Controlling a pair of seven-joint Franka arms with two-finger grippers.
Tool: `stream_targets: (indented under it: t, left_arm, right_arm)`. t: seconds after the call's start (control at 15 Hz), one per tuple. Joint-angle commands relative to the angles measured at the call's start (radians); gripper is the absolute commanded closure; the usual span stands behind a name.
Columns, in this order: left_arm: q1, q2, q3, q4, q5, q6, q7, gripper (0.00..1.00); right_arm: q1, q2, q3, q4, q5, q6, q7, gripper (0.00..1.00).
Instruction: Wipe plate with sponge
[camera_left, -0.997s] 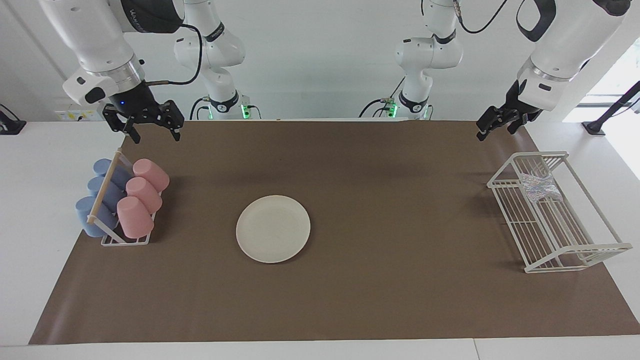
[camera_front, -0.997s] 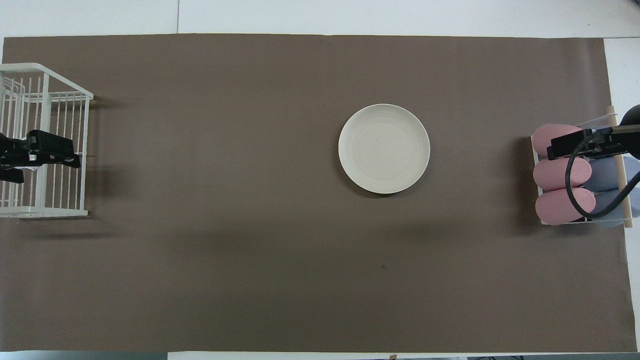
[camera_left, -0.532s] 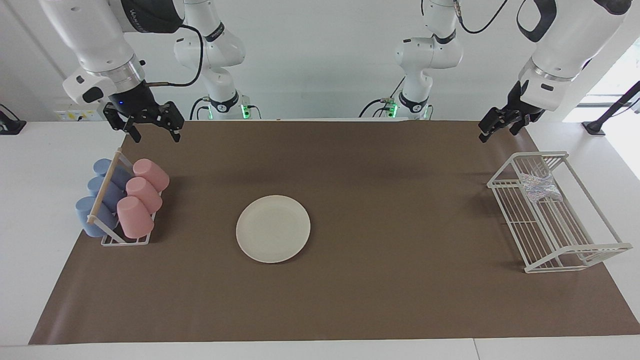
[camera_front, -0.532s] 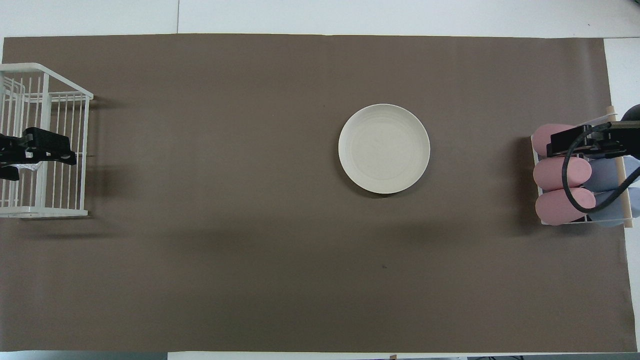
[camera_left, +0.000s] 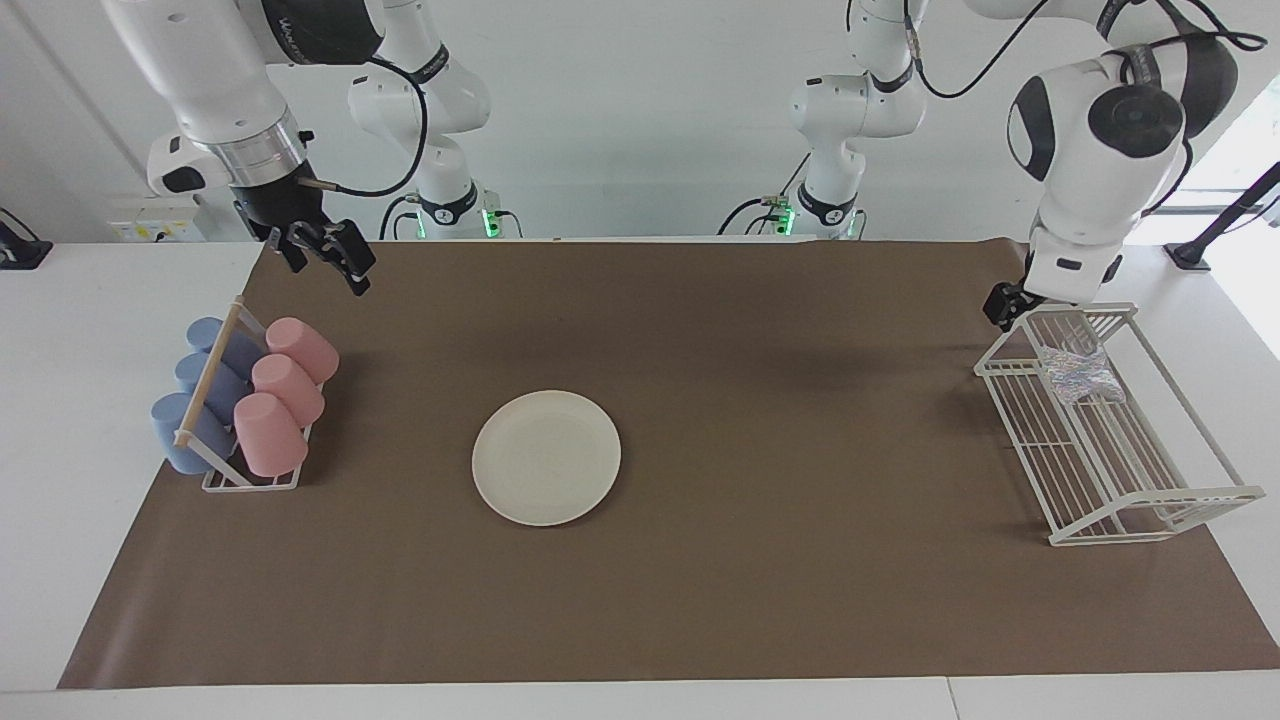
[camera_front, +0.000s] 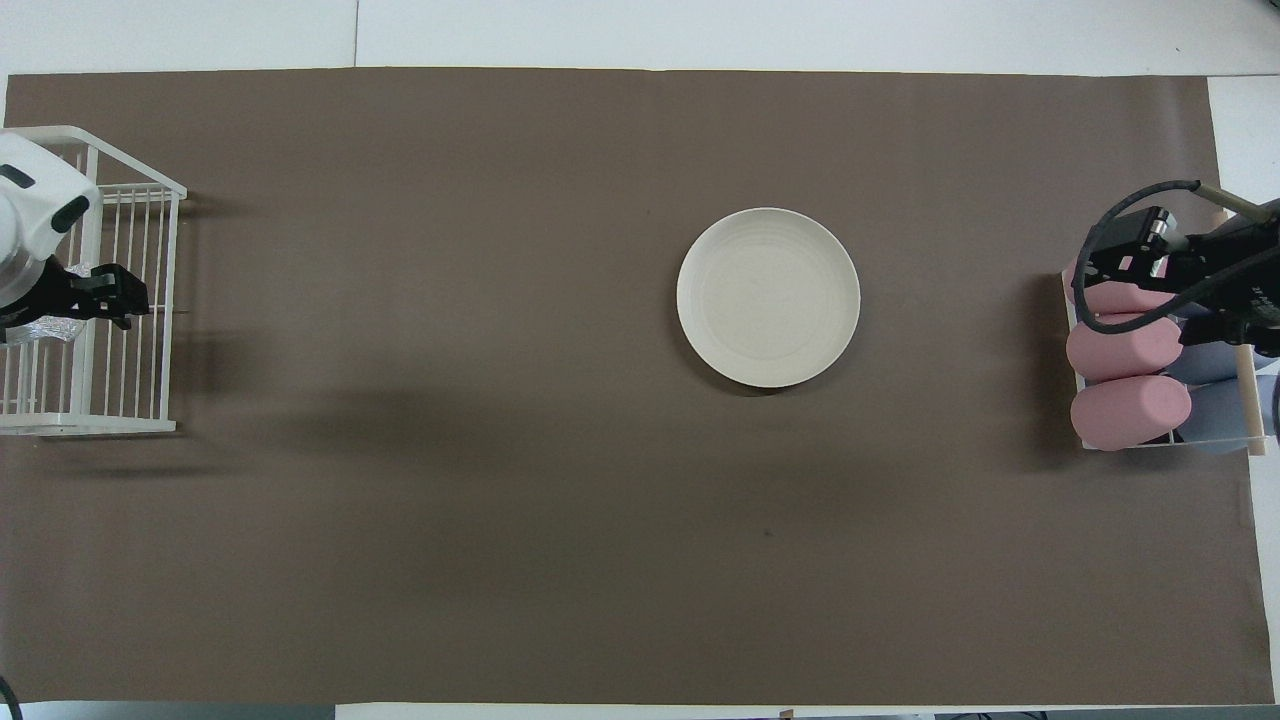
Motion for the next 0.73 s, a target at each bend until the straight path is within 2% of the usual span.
stream_targets:
  t: [0.0,0.4,0.66]
  left_arm:
    - [-0.012,0.085,0.003,0.006,0.117,0.046,-0.032,0.00]
    - [-0.069,0.263,0.003,0.082,0.367,0.010,-0.035,0.00]
    - [-0.085,0.275,0.004,0.100,0.407,-0.046,-0.044,0.01]
  right_arm:
    - [0.017,-0.006,0.004,-0.005,0.008,-0.005,0.207,0.00]
    - [0.080,-0.009,0.007,-0.005,0.057,-0.028,0.707,0.00]
    - [0.152,-0.015,0.007,-0.004,0.088,-0.030,0.977,0.00]
